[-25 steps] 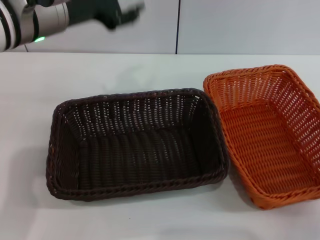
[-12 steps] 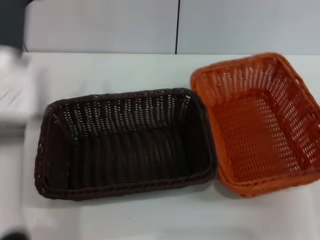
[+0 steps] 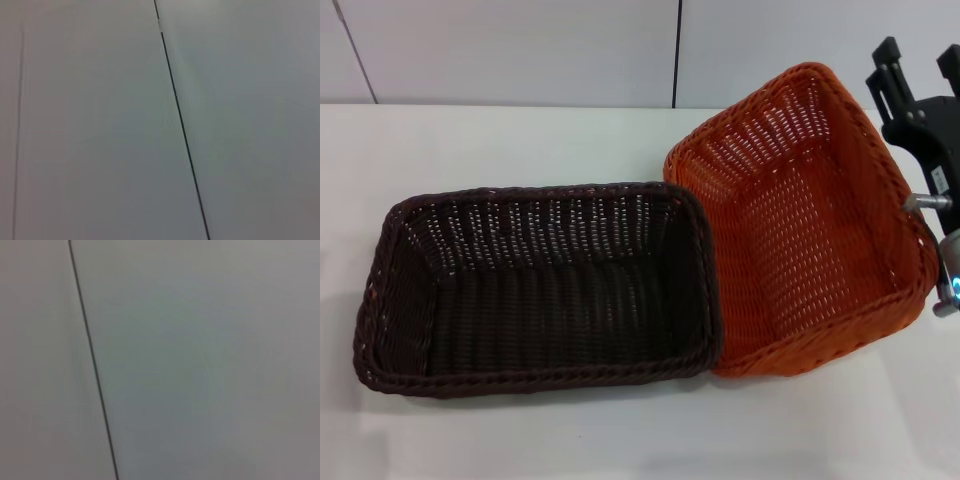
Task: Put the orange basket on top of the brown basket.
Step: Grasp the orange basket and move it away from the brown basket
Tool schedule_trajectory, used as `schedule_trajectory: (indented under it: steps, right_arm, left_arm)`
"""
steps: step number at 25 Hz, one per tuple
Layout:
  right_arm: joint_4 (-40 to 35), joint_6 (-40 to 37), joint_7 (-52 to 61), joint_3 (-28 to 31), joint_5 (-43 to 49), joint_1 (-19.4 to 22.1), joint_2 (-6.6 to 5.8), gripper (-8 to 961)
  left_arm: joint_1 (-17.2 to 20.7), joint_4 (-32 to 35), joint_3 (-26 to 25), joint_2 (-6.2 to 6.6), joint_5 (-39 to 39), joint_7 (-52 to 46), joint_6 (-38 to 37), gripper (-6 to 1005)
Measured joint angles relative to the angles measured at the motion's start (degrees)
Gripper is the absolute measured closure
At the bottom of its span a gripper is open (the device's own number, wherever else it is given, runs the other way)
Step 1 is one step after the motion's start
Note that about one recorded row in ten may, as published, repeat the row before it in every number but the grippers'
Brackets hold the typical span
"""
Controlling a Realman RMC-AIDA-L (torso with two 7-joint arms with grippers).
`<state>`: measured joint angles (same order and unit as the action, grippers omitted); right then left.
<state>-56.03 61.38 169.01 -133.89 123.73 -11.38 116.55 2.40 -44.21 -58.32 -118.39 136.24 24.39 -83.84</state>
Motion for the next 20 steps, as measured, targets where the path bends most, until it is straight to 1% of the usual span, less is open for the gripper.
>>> schedule_trajectory:
  steps: [2, 4, 5, 6, 8, 10, 11, 12, 13, 14, 15, 16, 17, 18, 19, 20]
  right_arm:
    - [-0.92, 0.2, -0.1, 0.72, 1.03, 1.19, 0.18, 231]
    - [-2.77, 0.21, -0.15, 1.98, 3.06, 3.23, 0.23, 231]
    - [-2.77, 0.21, -0.15, 1.98, 3.06, 3.23, 0.23, 231]
    - [-3.98, 0.3, -0.22, 2.59, 4.2, 4.86, 0.38, 231]
    - [-4.41, 0.32, -0.24, 2.95, 4.7, 5.69, 0.52, 231]
    - [-5.3, 0.38, -0.29, 4.09, 6.18, 8.06, 1.02, 231]
    - [-6.32, 0.27, -0.27, 5.28, 7.22, 10.13, 1.56, 231]
    - [-6.32, 0.27, -0.27, 5.28, 7.22, 10.13, 1.56, 232]
    - [-8.77, -1.08, -0.19, 5.78, 7.84, 11.75, 1.6, 232]
    - [-10.57, -3.03, -0.16, 5.95, 8.27, 12.43, 1.25, 232]
    - [-10.57, -3.03, -0.16, 5.95, 8.27, 12.43, 1.25, 232]
    - [-12.9, -5.37, -0.17, 6.09, 8.92, 12.8, 0.85, 232]
    - [-15.47, -9.74, -0.24, 6.81, 10.31, 13.17, 0.39, 231]
    - [-21.47, -20.19, -0.31, 9.28, 13.84, 13.51, -0.07, 231]
    - [-21.47, -20.19, -0.31, 9.28, 13.84, 13.51, -0.07, 231]
    - [-24.33, -25.89, -0.3, 10.71, 15.14, 13.53, -0.14, 231]
  left_arm:
    - [0.59, 0.02, 0.01, -0.06, 0.01, 0.13, -0.66, 327]
    - [0.64, 0.13, 0.02, -0.09, -0.02, 0.13, -1.09, 328]
    - [0.6, 0.13, 0.03, -0.09, -0.01, 0.07, -1.22, 329]
    - [0.5, 0.15, 0.06, -0.08, -0.02, 0.0, -1.42, 329]
    - [0.28, 0.17, 0.08, -0.05, -0.02, -0.05, -1.6, 330]
    - [-0.32, 0.35, 0.11, -0.02, -0.01, -0.07, -1.8, 331]
    - [-0.51, 0.52, 0.12, 0.0, -0.01, -0.07, -1.85, 332]
    - [-0.73, 0.71, 0.11, 0.02, 0.0, -0.08, -1.91, 332]
    - [-0.9, 0.95, 0.02, 0.04, 0.0, -0.12, -2.0, 332]
    - [-0.9, 0.95, 0.02, 0.04, 0.0, -0.12, -2.0, 332]
    - [-0.9, 0.95, 0.02, 0.04, 0.0, -0.12, -2.0, 332]
    - [-0.9, 0.95, 0.02, 0.04, 0.0, -0.12, -2.0, 332]
    - [-0.96, 1.72, -0.26, 0.0, -0.68, -0.23, -1.98, 332]
    - [-1.0, 2.19, -0.26, -0.02, -1.07, -0.27, -1.95, 332]
    - [-1.08, 2.74, -0.22, -0.05, -1.54, -0.31, -1.94, 332]
    - [-1.08, 2.74, -0.22, -0.05, -1.54, -0.31, -1.94, 332]
